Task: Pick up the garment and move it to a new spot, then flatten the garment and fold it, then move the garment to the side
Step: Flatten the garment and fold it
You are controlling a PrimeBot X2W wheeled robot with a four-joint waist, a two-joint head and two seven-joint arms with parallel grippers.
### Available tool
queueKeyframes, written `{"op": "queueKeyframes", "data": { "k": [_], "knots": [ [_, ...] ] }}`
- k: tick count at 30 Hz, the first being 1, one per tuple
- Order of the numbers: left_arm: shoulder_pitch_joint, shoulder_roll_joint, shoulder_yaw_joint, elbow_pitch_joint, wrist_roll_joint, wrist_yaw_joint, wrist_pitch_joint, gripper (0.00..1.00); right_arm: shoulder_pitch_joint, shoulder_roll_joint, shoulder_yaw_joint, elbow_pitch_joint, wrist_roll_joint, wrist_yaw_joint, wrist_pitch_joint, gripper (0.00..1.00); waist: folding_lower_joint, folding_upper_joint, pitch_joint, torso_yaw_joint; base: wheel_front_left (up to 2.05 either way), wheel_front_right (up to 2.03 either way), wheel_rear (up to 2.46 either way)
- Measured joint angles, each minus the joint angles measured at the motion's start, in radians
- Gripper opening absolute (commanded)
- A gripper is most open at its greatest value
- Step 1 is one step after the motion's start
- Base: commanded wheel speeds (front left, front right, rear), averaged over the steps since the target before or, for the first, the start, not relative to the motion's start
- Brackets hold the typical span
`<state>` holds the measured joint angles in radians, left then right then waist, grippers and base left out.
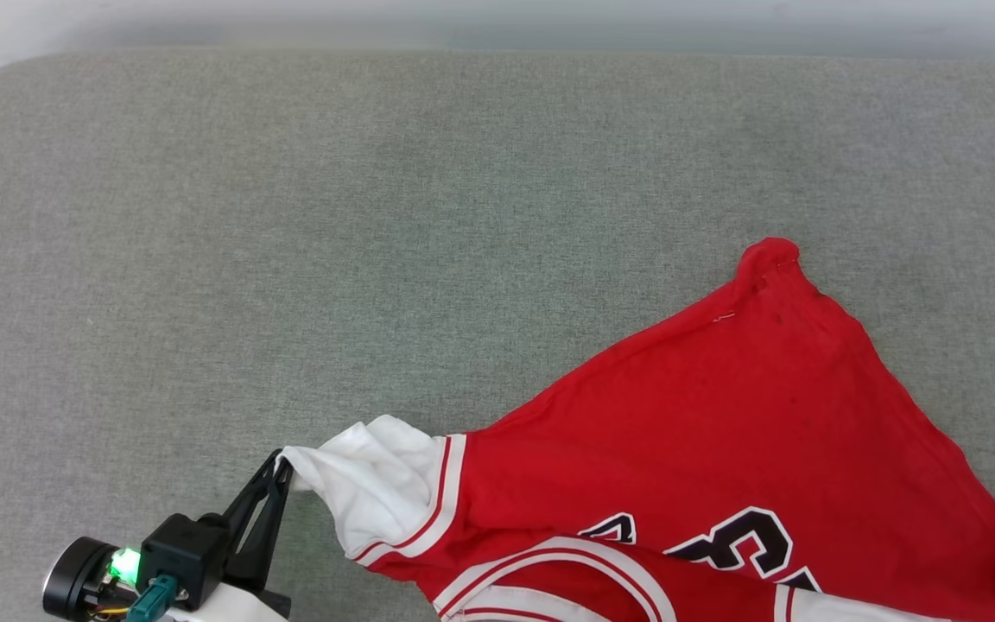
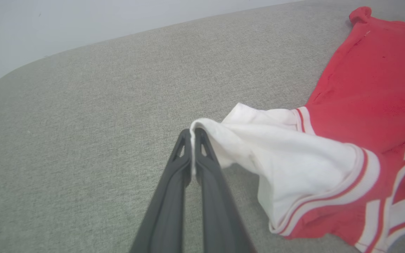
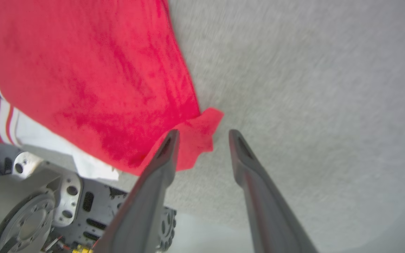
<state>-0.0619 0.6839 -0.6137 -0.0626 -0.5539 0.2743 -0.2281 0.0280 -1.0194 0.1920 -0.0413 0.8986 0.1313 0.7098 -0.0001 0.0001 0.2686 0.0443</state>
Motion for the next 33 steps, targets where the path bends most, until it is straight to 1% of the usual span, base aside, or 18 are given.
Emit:
{"op": "queueKeyframes", "data": {
  "k": [3,6,8,11,14,17,20,24,28,33],
  "knots": [
    [-0.006,-0.002,-0.006,-0.002,0.004,0.0,0.003,0.0,-0.086,-0.033,-0.062,-0.057,-0.01,0.0,-0.007,1.0,0.0,-0.0001,0.002,0.005,0.0,0.0,0.0],
    [-0.016,-0.006,-0.016,-0.006,0.014,-0.002,0.006,0.0,-0.174,-0.055,-0.076,-0.1,-0.019,0.0,0.019,1.0,0.0,0.0,0.01,0.018,0.0,0.0,0.0],
    [-0.035,-0.012,-0.022,-0.007,0.018,-0.01,0.007,0.0,-0.246,-0.064,-0.064,-0.124,-0.021,0.0,0.048,1.0,0.0,0.0,0.017,0.028,0.0,0.0,0.0],
    [-0.056,-0.021,-0.031,-0.007,0.026,-0.019,0.01,0.0,-0.362,-0.063,0.001,-0.143,-0.035,0.0,0.117,1.0,0.0001,0.0,0.033,0.046,0.0,0.0,0.0],
    [-0.08,-0.03,-0.039,-0.006,0.034,-0.025,0.011,0.0,-0.492,-0.037,0.097,-0.136,-0.072,0.0,0.194,1.0,0.0001,0.0,0.054,0.065,0.0,0.0,0.0],
    [-0.105,-0.04,-0.049,-0.004,0.044,-0.034,0.011,0.0,-0.611,0.021,0.196,-0.106,-0.113,0.0,0.269,1.0,0.0001,0.0,0.079,0.085,0.0,0.0,0.0],
    [-0.129,-0.05,-0.055,-0.002,0.055,-0.039,0.011,0.0,-0.719,0.085,0.259,-0.039,-0.146,0.0,0.315,1.0,0.0001,0.0,0.108,0.104,0.0,0.0,0.0],
    [-0.163,-0.069,-0.064,-0.003,0.069,-0.046,0.009,0.0,-0.81,0.135,0.323,0.07,-0.182,0.0,0.329,1.0,0.0002,0.0,0.147,0.133,0.0,0.0,0.0],
    [-0.188,-0.083,-0.072,0.002,0.077,-0.054,0.008,0.0,-0.863,0.176,0.363,0.161,-0.192,0.0,0.301,1.0,0.0002,0.0,0.186,0.161,0.0,0.0,0.0],
    [-0.217,-0.102,-0.083,0.021,0.084,-0.065,0.003,0.0,-0.878,0.188,0.438,0.23,-0.203,0.0,0.283,1.0,0.0002,0.0,0.225,0.189,0.0,0.0,0.0]
  ]
}}
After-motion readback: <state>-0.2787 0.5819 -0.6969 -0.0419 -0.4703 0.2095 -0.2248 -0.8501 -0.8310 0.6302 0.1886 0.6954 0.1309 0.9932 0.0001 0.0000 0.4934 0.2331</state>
